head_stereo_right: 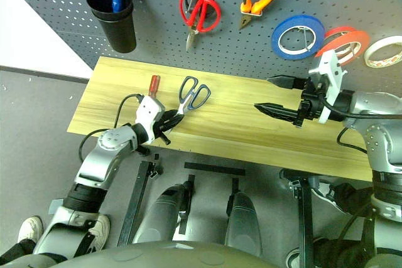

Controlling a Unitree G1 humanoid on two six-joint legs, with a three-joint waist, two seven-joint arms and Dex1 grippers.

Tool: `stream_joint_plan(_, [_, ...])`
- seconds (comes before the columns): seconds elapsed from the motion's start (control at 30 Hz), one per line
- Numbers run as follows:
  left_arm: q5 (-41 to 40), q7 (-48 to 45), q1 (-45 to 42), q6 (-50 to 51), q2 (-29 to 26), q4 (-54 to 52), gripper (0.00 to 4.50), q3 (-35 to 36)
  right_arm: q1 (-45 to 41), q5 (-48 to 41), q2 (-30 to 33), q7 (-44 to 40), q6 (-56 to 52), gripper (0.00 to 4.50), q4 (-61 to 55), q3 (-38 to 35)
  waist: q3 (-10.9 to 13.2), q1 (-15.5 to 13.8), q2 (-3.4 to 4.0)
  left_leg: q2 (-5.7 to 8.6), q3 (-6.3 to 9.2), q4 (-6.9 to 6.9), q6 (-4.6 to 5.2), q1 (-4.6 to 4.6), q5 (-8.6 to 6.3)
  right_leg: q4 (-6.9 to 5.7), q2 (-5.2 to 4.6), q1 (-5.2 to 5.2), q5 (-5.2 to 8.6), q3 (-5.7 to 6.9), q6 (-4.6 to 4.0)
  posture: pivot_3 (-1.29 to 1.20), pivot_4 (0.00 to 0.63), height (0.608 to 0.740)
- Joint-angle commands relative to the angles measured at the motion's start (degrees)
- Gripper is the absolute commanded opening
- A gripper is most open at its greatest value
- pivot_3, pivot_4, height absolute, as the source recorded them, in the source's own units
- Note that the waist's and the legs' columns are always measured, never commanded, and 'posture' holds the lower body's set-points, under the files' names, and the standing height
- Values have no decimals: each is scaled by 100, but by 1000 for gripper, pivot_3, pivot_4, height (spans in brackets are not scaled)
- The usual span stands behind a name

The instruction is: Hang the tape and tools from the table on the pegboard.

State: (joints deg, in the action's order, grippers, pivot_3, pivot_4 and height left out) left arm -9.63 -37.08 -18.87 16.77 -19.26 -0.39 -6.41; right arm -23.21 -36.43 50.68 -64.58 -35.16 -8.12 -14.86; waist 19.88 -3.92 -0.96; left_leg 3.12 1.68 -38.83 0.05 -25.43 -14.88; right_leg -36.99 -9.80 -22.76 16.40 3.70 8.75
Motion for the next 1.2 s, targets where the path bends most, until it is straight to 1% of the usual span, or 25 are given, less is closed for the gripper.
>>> stream_joint_plan(0.03, [-457,-272,92,-678,-10,-254,599,455,-34,-541,66,90,-205,4500,-438,-503,-8,-35,1,0,1,-1,-1,0,0,-1,0,1,0,1,0,123,202,740])
stream_joint_plan(0.13, [-552,-465,-7,-1288,-24,-167,599,612,-180,-943,40,274,-423,4500,-559,-773,-50,-112,5,5,-2,-3,-2,-1,2,-1,1,1,-1,3,0,119,186,740])
stream_joint_plan(0.23, [-779,-551,-429,-1666,92,-45,599,806,-193,-1079,107,355,-481,4500,-637,-888,-100,-171,6,9,-7,-3,-2,-1,2,-2,6,1,-2,3,-1,116,169,740])
stream_joint_plan(0.33, [-856,-721,-682,-2022,134,50,599,826,-249,-1196,140,407,-513,4500,-648,-940,-162,-191,3,10,-13,-7,-4,-5,3,-2,10,7,-2,16,-1,111,159,740])
stream_joint_plan(0.5, [-928,-524,-896,-2030,282,108,599,884,-349,-1286,173,463,-517,4500,-666,-930,-273,-137,10,13,-21,-6,-2,-4,3,0,10,14,-13,16,9,105,149,740])
stream_joint_plan(0.77, [-680,-470,-1222,-2161,428,606,599,680,-361,-1242,186,543,-458,4500,-651,-927,-384,-135,-1,8,-20,-16,-3,1,5,-6,19,22,-13,17,9,98,141,740])
stream_joint_plan(0.97, [-406,-477,-1636,-2293,551,1185,599,463,-308,-1276,165,668,-479,4500,-708,-973,-414,-127,-2,9,-14,-24,-3,1,5,-7,20,29,-14,23,10,63,147,740])
stream_joint_plan(1.2, [-219,-483,-2155,-2520,665,2265,599,450,-83,-1326,179,813,-518,4500,-870,-1115,-415,-94,-1,8,-13,-24,-2,2,5,-10,21,27,-14,24,10,39,151,740])
